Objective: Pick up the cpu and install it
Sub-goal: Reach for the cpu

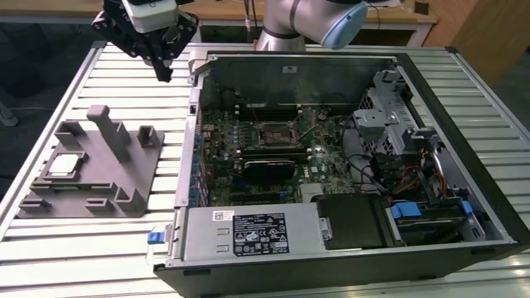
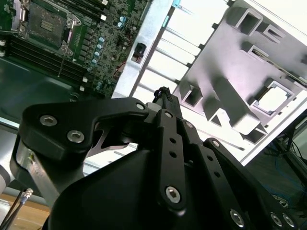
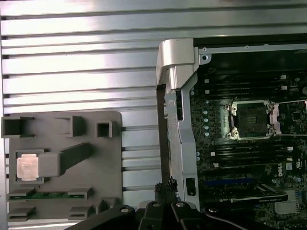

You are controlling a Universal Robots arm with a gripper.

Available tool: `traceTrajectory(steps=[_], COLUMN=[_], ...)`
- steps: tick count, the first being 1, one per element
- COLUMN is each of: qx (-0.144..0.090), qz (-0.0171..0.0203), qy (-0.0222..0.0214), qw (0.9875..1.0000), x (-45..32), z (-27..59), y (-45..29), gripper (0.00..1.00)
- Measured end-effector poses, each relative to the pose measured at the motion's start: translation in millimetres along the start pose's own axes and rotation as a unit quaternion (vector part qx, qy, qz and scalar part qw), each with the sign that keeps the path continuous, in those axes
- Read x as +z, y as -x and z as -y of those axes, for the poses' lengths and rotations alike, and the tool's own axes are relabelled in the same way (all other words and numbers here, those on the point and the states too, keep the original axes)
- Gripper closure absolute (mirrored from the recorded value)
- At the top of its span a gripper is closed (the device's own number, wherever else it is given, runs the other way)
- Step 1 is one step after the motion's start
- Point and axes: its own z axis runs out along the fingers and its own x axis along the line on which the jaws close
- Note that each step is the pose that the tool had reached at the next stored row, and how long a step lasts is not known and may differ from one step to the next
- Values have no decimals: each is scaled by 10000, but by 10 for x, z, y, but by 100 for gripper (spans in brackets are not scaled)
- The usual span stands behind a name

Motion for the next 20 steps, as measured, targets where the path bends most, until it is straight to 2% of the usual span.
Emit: traceTrajectory(steps=[14, 20], qx=[0, 0], qz=[0, 0], qy=[4, 8], qw=[10000, 10000], x=[-3, -4], z=[7, 13], y=[-90, -154], gripper=[89, 89])
